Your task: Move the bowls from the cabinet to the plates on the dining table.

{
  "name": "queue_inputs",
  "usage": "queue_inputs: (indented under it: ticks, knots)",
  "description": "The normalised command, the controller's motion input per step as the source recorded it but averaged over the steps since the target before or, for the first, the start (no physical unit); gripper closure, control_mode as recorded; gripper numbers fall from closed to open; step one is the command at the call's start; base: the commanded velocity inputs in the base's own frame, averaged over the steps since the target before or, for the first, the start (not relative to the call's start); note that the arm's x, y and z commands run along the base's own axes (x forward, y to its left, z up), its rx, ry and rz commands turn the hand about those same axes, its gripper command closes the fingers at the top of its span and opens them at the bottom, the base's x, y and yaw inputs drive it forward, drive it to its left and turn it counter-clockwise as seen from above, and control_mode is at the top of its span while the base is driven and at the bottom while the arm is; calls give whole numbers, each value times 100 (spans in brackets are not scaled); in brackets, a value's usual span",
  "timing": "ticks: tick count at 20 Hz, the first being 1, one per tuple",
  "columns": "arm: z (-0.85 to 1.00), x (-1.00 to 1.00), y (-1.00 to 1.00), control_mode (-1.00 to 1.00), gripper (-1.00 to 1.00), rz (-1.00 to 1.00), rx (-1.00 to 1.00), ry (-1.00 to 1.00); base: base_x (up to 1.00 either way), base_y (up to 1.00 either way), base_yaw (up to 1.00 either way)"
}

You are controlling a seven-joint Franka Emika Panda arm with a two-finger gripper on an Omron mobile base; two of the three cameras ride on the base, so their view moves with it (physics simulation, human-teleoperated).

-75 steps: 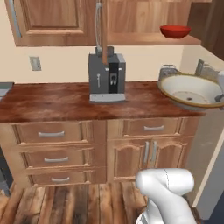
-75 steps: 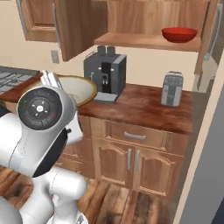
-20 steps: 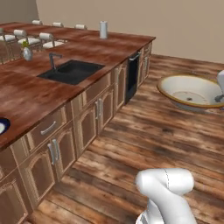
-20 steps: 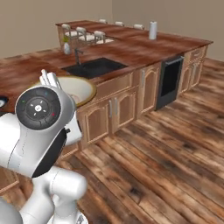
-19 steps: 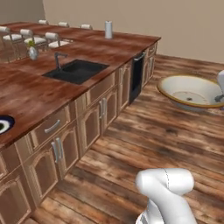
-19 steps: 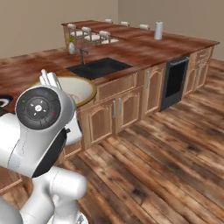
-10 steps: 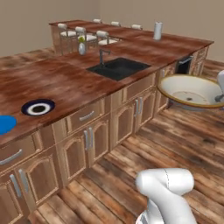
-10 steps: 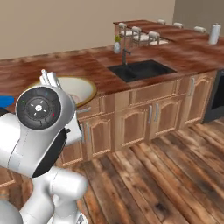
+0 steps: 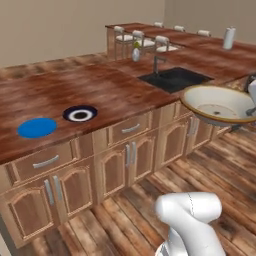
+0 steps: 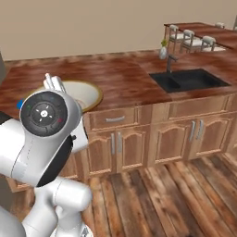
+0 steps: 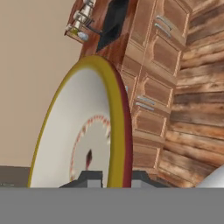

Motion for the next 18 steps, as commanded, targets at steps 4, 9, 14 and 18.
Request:
queue_inputs:
  ticks: [4,9,14,18]
  knots:
    - [0,0,0,100,100,0,0,0,53,37,30]
    - [0,0,0,100,100,0,0,0,73,43,33]
    - [0,0,0,100,100,0,0,0,71,33,37]
    - [0,0,0,100,100,0,0,0,28,18,45]
